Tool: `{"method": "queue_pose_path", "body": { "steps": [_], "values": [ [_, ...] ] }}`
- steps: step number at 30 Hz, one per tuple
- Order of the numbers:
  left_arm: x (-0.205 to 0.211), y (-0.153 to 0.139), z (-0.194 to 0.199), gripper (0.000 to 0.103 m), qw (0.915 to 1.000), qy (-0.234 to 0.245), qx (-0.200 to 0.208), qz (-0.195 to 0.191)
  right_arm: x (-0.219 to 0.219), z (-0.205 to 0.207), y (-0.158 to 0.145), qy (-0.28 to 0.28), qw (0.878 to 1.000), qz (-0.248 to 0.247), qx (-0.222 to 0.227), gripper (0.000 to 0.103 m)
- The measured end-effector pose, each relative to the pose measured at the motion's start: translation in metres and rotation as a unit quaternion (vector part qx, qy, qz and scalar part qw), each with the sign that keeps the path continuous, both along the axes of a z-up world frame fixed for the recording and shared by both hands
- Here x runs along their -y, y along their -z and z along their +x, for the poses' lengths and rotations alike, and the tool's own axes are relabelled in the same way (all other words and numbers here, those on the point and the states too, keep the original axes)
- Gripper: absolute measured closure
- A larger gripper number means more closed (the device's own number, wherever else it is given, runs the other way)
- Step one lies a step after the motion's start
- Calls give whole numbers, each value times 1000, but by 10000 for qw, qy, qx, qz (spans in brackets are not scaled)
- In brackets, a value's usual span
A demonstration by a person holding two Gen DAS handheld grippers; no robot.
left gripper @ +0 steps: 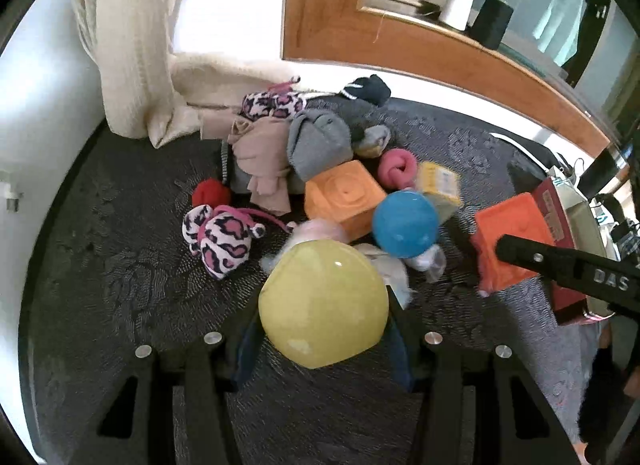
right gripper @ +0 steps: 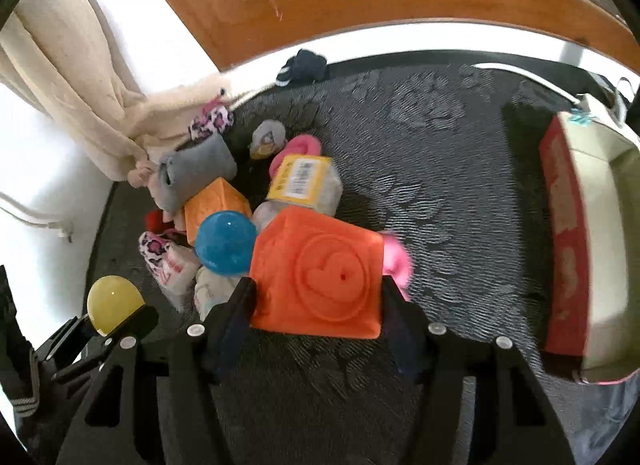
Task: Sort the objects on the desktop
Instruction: 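Carry both into the white tray, right releasing orange cube while left releases yellow ball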
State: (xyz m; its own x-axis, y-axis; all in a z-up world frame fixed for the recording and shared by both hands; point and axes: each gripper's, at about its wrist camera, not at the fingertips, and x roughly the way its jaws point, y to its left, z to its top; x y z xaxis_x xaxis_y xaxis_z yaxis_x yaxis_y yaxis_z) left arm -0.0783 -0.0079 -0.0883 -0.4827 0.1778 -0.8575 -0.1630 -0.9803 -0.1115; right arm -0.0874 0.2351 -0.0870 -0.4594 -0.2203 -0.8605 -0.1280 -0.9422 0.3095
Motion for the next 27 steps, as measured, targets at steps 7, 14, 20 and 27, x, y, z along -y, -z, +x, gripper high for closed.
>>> {"method": "queue_pose_path", "body": {
  "steps": [7, 14, 20, 27],
  "values": [
    [-53, -22, 30, 48, 9997, 170, -155, -51, -52, 41, -30, 241, 9989, -104, -386, 38],
    [-127, -39, 52, 48, 9975, 658, -252, -27, -140, 93, -48, 944, 9934, 106, -642, 38],
    [-192, -51, 68, 48, 9927, 1167, -321, 25, -194, 122, -47, 1313, 9885, 377, -654, 38],
    [-240, -61, 80, 48, 9868, 1557, -437, 39, -229, 131, -46, 1406, 9864, 527, -670, 37]
  ]
}}
